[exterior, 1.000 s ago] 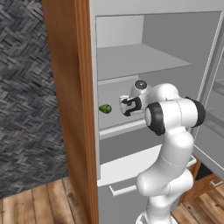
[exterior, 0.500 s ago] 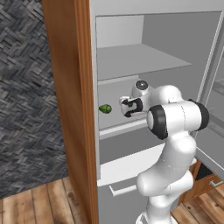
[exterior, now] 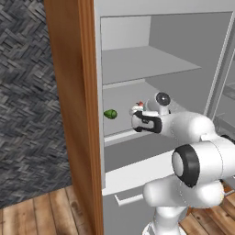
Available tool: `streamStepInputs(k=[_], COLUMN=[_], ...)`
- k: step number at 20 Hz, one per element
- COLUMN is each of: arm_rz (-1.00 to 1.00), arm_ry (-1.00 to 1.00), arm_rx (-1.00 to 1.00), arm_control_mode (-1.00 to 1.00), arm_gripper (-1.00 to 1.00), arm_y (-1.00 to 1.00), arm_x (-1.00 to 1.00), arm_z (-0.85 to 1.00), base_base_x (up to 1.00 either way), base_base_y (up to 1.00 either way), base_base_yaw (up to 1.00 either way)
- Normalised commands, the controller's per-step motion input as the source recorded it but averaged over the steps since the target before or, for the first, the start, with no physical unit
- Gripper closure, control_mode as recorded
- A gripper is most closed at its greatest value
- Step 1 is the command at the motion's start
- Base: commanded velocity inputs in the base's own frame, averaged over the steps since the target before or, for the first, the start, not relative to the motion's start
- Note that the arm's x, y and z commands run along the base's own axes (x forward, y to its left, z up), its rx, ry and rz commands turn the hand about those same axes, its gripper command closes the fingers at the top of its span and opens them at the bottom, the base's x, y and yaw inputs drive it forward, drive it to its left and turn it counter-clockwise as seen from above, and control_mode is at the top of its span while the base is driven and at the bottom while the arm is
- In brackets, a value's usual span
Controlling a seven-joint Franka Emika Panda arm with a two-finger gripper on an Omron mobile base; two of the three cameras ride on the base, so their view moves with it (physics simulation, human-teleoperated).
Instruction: Open the fridge, remove the apple, avocado, and fish, and place them on any counter.
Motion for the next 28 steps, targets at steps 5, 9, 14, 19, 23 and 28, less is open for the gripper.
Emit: streamStepInputs(k=[5, 9, 14, 19, 23, 28], arm_rz=[0.12, 0.1, 0.07, 0.09, 0.09, 0.06], arm_ry=[-0.02, 0.03, 0.06, 0.05, 0.01, 0.0], arm_rx=[0.0, 0.0, 0.0, -0.02, -0.04, -0.05], arm_control_mode=[-1.0, -1.0, -1.0, -1.0, -1.0, -1.0], arm_gripper=[1.0, 1.0, 1.0, 1.0, 1.0, 1.0], arm_y=[-0.06, -0.05, -0.06, -0.06, 0.0, 0.0], arm_x=[-1.0, -1.0, -1.0, -1.0, -0.92, -0.84], arm_z=[0.97, 0.77, 0.76, 0.6, 0.29, 0.2], base_base_x=[0.0, 0.0, 0.0, 0.0, 0.0, 0.0], base_base_y=[0.0, 0.0, 0.0, 0.0, 0.0, 0.0], base_base_yaw=[0.0, 0.0, 0.0, 0.0, 0.0, 0.0])
